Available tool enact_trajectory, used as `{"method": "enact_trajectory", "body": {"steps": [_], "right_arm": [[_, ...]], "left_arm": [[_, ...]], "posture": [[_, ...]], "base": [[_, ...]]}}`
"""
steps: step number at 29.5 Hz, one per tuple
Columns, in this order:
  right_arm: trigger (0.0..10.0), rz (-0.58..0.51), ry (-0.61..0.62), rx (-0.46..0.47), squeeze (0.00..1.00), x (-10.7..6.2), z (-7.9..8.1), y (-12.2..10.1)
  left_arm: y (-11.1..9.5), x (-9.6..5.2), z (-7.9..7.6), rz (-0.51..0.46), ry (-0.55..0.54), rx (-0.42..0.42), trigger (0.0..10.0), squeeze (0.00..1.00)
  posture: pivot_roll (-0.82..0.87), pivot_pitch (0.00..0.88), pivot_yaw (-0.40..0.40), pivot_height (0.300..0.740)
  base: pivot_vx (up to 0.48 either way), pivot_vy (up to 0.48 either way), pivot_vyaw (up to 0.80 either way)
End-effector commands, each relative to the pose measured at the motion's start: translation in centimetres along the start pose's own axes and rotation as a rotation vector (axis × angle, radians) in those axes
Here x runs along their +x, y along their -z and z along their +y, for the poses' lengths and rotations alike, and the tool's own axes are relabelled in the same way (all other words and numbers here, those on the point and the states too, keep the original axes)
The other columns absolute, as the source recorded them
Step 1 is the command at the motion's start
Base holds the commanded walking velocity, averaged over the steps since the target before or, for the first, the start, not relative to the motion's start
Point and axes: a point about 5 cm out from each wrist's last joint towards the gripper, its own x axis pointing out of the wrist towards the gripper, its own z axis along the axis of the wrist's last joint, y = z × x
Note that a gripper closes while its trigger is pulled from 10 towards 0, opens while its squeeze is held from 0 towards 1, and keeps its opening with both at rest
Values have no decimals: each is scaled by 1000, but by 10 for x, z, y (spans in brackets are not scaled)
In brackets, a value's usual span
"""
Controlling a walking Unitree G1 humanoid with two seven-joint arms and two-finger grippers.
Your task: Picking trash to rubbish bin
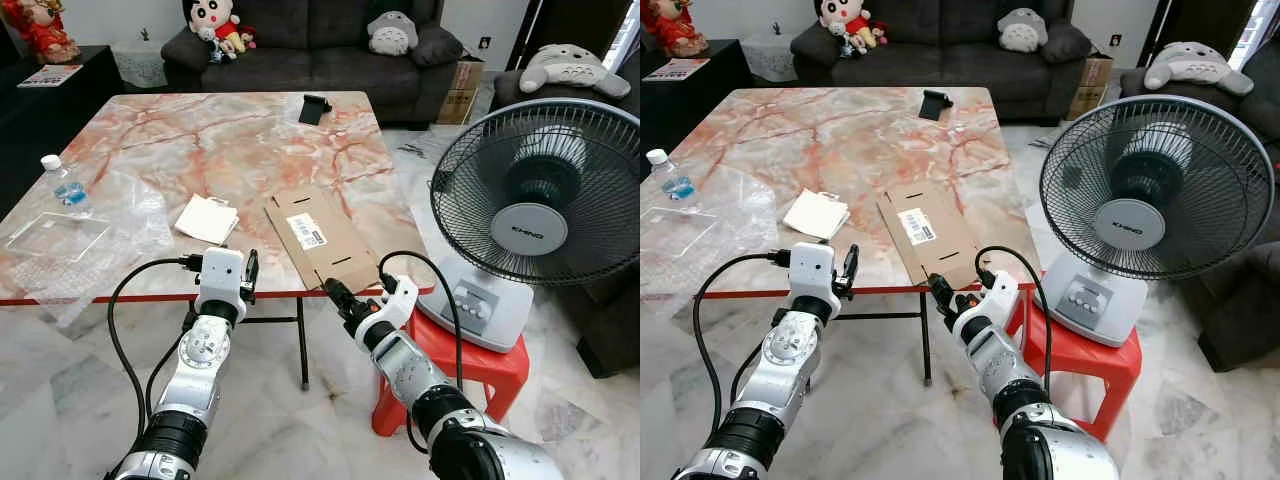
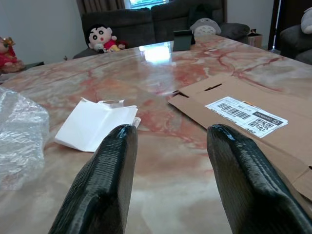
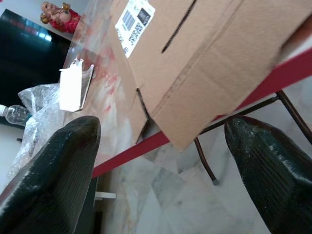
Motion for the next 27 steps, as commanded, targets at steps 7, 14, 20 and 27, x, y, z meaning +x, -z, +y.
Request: {"method": "enact_trajectory", "body": {"steps": [7, 14, 20, 27], "right_arm": [[10000, 84, -143, 19, 0, 20, 56, 31], [10000, 92, -147, 18, 0, 21, 59, 34], [10000, 105, -154, 29, 0, 22, 62, 37], [10000, 113, -155, 37, 0, 21, 63, 41]], "left_arm": [[-4, 1, 1, -8, 8, -3, 10000, 0], [-4, 0, 1, -8, 10, -3, 10000, 0], [-4, 0, 1, -6, 12, -3, 10000, 0], [-4, -1, 1, -5, 14, -4, 10000, 0]], "posture": [[78, 0, 3, 740], [82, 0, 4, 740], [87, 0, 4, 740], [91, 0, 5, 740]], "base": [[0, 0, 0], [0, 0, 0], [0, 0, 0], [0, 0, 0]]}}
